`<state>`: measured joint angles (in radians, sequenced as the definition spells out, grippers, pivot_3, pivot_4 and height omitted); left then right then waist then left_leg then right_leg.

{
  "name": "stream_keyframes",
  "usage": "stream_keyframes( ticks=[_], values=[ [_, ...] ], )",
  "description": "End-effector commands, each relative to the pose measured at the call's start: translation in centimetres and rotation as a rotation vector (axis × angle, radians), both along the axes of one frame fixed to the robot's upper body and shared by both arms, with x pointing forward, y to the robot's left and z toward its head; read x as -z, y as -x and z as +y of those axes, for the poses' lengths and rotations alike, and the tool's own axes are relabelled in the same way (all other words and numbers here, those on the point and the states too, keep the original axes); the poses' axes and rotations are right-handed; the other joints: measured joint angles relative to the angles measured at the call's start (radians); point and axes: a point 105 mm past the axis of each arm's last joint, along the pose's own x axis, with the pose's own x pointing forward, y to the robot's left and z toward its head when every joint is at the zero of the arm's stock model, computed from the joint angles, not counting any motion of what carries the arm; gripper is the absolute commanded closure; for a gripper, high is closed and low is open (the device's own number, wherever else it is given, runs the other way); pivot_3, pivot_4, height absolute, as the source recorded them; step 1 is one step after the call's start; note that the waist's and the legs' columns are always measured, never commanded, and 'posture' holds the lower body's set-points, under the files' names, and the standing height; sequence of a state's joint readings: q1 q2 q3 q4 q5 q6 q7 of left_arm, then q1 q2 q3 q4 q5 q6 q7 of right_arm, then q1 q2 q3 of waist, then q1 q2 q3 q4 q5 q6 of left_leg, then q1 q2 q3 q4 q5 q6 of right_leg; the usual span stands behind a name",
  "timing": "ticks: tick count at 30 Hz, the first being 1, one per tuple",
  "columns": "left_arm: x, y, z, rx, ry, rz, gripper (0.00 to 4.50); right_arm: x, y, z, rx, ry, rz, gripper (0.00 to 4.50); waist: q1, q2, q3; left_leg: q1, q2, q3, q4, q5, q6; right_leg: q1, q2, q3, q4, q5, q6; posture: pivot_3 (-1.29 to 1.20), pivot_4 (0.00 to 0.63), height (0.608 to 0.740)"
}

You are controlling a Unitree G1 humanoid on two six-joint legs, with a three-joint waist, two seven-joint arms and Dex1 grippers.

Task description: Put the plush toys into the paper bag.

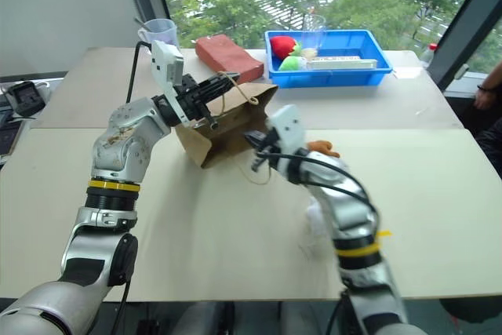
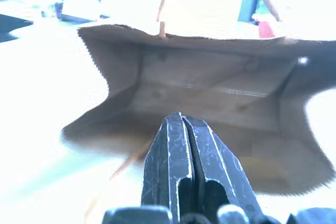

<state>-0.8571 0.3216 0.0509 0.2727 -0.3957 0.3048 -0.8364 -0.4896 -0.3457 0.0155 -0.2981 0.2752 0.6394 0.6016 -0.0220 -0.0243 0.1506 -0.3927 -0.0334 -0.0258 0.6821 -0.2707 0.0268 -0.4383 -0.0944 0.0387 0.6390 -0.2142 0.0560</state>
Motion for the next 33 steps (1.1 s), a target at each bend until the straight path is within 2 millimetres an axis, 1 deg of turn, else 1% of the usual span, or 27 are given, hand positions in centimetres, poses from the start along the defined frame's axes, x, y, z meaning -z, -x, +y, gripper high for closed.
stream_keyframes(
  ticks=[1,3,4,6,9,11,12,14,17,19,23,26,29,30,33],
  values=[
    [-1.6,1.1,0.0,0.053,0.004,-0.057,4.50,-1.1,2.6,-5.0,0.090,0.017,0.028,3.63,0.012,0.000,0.000,0.000,0.000,0.000,0.000,0.000,0.000,0.000,0.000,0.000,-0.001,0.000,0.000,0.00,0.150,0.740],
    [-1.7,1.6,-0.1,0.087,-0.004,-0.054,4.50,0.3,4.2,-7.0,0.125,0.076,0.085,2.94,0.016,0.000,0.000,0.000,0.000,0.000,0.000,-0.001,0.001,0.001,0.000,-0.001,-0.003,0.000,0.000,0.00,0.150,0.740],
    [-1.7,1.8,-0.1,0.101,-0.011,-0.053,4.50,1.1,5.1,-7.8,0.135,0.109,0.114,2.64,0.019,0.000,0.000,-0.001,0.000,0.000,0.000,-0.001,0.001,0.001,0.000,-0.001,-0.007,0.000,0.000,0.00,0.150,0.740],
    [-1.6,2.2,-0.1,0.121,-0.026,-0.048,4.50,3.0,7.0,-9.2,0.137,0.186,0.175,1.91,0.018,0.000,0.000,-0.001,0.001,0.000,0.000,-0.001,0.002,0.002,0.001,-0.001,-0.008,0.000,0.000,0.00,0.150,0.740],
    [-1.3,2.4,0.0,0.132,-0.042,-0.041,4.50,5.0,9.6,-10.3,0.130,0.244,0.262,0.91,0.015,0.000,0.000,0.000,0.001,0.002,0.001,-0.001,0.002,0.004,0.001,0.000,-0.009,0.000,0.000,0.00,0.150,0.740],
    [-1.3,2.4,0.1,0.133,-0.045,-0.038,4.50,5.9,10.6,-10.8,0.134,0.285,0.294,0.14,0.009,-0.001,0.000,0.003,0.001,0.003,0.002,-0.001,0.003,0.007,0.000,0.002,-0.011,0.000,0.000,0.00,0.150,0.740],
    [-1.2,2.4,0.1,0.134,-0.046,-0.037,4.50,6.3,11.0,-10.9,0.132,0.296,0.314,0.01,0.009,-0.001,0.000,0.005,0.001,0.003,0.002,-0.001,0.003,0.010,0.001,0.002,-0.012,0.000,0.000,0.00,0.150,0.740],
    [-1.2,2.5,0.1,0.137,-0.047,-0.035,4.50,7.2,11.4,-11.5,0.164,0.315,0.351,0.01,0.009,-0.001,0.001,0.011,0.002,0.002,0.002,-0.002,0.003,0.017,0.002,0.002,-0.013,-0.001,0.000,0.00,0.150,0.740],
    [-1.1,2.6,-0.1,0.143,-0.048,-0.034,4.50,8.4,11.3,-12.3,0.205,0.346,0.385,0.01,0.010,-0.001,0.001,0.013,0.002,0.002,0.002,-0.001,0.003,0.018,0.002,0.002,-0.013,-0.001,0.000,0.00,0.150,0.740],
    [-1.1,2.8,-0.2,0.145,-0.048,-0.035,4.50,9.2,10.9,-13.0,0.245,0.368,0.387,0.01,0.011,-0.001,0.001,0.013,0.002,0.002,0.002,-0.001,0.003,0.018,0.002,0.002,-0.012,-0.001,0.000,0.00,0.150,0.740],
    [-1.2,2.9,-0.2,0.144,-0.052,-0.033,4.50,9.9,10.8,-13.0,0.240,0.364,0.391,0.01,0.013,-0.001,0.001,0.011,0.002,0.002,0.002,-0.001,0.003,0.016,0.002,0.002,-0.012,-0.001,0.000,0.00,0.150,0.740],
    [-1.2,2.8,-0.1,0.139,-0.053,-0.031,4.50,10.3,10.9,-12.8,0.224,0.349,0.394,0.85,0.016,-0.001,0.001,0.011,0.002,0.002,0.002,-0.001,0.003,0.016,0.002,0.002,-0.012,-0.001,0.000,0.00,0.150,0.740],
    [-1.3,2.8,-0.1,0.135,-0.052,-0.030,4.50,10.3,10.9,-12.6,0.211,0.339,0.386,1.91,0.020,-0.001,0.001,0.010,0.001,0.002,0.002,-0.001,0.003,0.016,0.001,0.002,-0.013,-0.001,0.001,0.00,0.150,0.740],
    [-1.2,2.8,-0.1,0.134,-0.052,-0.029,4.50,10.2,10.9,-12.5,0.206,0.335,0.381,2.21,0.020,-0.001,0.001,0.010,0.001,0.002,0.002,-0.001,0.003,0.016,0.001,0.002,-0.013,-0.001,0.000,0.00,0.150,0.740],
    [-1.1,2.7,-0.1,0.132,-0.055,-0.028,4.50,9.8,10.6,-12.2,0.190,0.323,0.357,3.27,0.022,-0.001,0.001,0.011,0.001,0.002,0.002,-0.001,0.003,0.017,0.001,0.002,-0.013,-0.001,0.001,0.00,0.150,0.740]
  ],
)
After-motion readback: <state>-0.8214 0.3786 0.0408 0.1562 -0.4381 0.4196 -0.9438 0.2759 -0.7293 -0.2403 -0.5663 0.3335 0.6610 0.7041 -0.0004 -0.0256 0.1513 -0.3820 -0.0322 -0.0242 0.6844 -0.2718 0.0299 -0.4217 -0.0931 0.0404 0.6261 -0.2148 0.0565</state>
